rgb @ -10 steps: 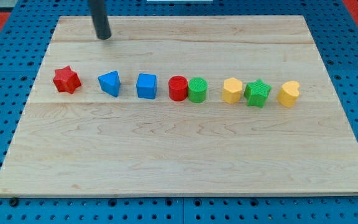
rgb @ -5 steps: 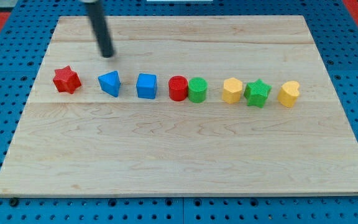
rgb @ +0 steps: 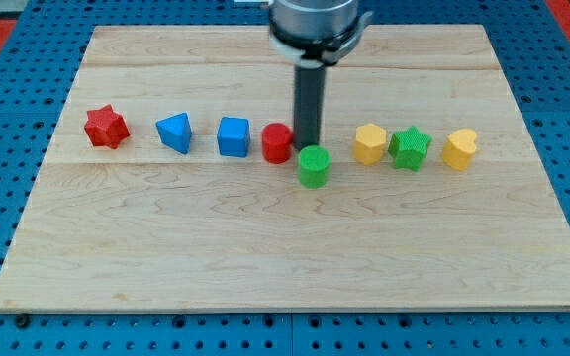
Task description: Push the red circle below the red star
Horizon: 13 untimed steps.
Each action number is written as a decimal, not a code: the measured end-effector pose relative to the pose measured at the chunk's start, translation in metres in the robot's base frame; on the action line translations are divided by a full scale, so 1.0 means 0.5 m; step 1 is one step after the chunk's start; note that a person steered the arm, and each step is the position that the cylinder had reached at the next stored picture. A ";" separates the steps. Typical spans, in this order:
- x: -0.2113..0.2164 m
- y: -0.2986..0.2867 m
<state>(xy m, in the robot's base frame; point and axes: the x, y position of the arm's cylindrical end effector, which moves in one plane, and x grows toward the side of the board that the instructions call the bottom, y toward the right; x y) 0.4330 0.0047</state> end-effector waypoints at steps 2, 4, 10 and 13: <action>0.000 -0.022; 0.005 -0.158; 0.023 -0.436; 0.029 -0.371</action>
